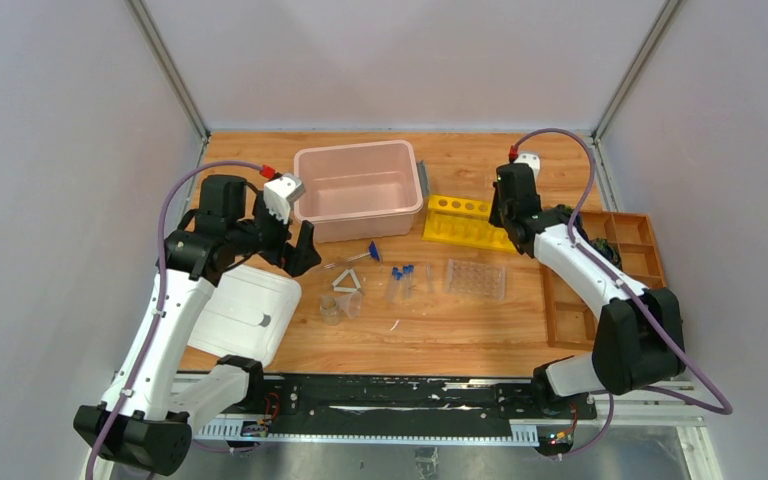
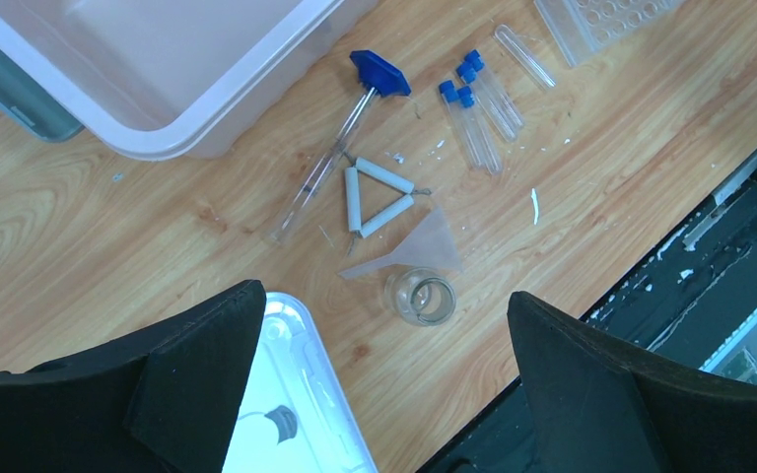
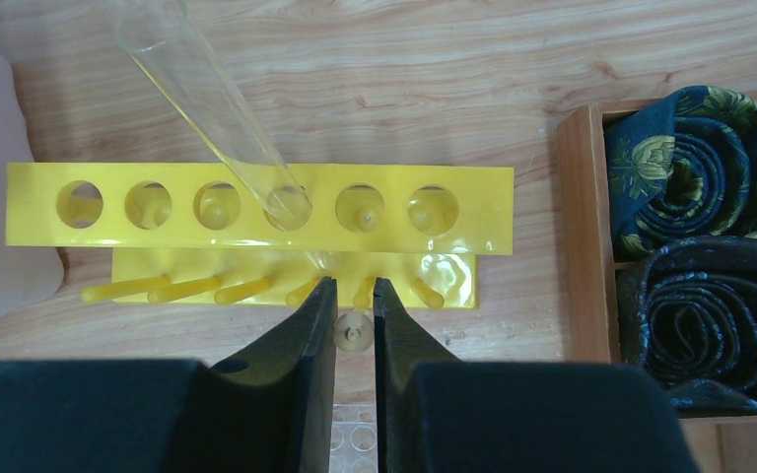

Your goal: Organize the chemistry lab equipment

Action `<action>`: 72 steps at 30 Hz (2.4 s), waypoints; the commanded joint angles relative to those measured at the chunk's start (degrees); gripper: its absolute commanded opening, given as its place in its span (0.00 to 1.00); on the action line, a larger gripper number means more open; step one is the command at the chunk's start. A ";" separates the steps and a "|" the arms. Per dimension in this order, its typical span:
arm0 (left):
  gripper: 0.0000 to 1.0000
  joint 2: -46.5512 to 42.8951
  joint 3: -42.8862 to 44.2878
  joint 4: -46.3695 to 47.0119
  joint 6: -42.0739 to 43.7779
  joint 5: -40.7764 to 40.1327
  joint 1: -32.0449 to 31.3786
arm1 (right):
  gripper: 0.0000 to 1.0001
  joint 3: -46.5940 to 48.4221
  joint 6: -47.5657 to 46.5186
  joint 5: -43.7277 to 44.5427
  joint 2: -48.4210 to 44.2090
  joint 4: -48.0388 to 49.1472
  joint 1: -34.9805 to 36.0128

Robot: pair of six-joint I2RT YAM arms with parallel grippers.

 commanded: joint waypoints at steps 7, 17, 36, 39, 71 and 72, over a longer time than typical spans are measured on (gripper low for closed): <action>1.00 0.40 0.49 -0.19 1.91 1.43 -0.36 | 0.00 -0.04 0.64 2.82 1.52 1.82 -1.15; 1.00 0.21 -0.59 0.22 3.16 0.87 -0.36 | 0.00 -0.37 0.87 2.56 3.72 2.73 -1.15; 1.00 0.20 -0.41 0.21 2.99 3.68 -0.36 | 0.00 -0.99 3.64 1.20 4.50 0.09 -1.23; 1.00 -0.08 -0.31 0.24 2.86 4.13 -0.36 | 0.00 0.30 2.97 2.01 4.82 -0.53 -1.44; 1.00 1.25 1.11 0.19 2.81 3.79 -0.36 | 0.00 5.77 0.90 3.25 -0.38 -2.08 -0.26; 1.00 1.33 1.10 0.24 2.81 3.70 -0.36 | 0.00 5.86 0.84 3.27 0.04 -2.06 -0.33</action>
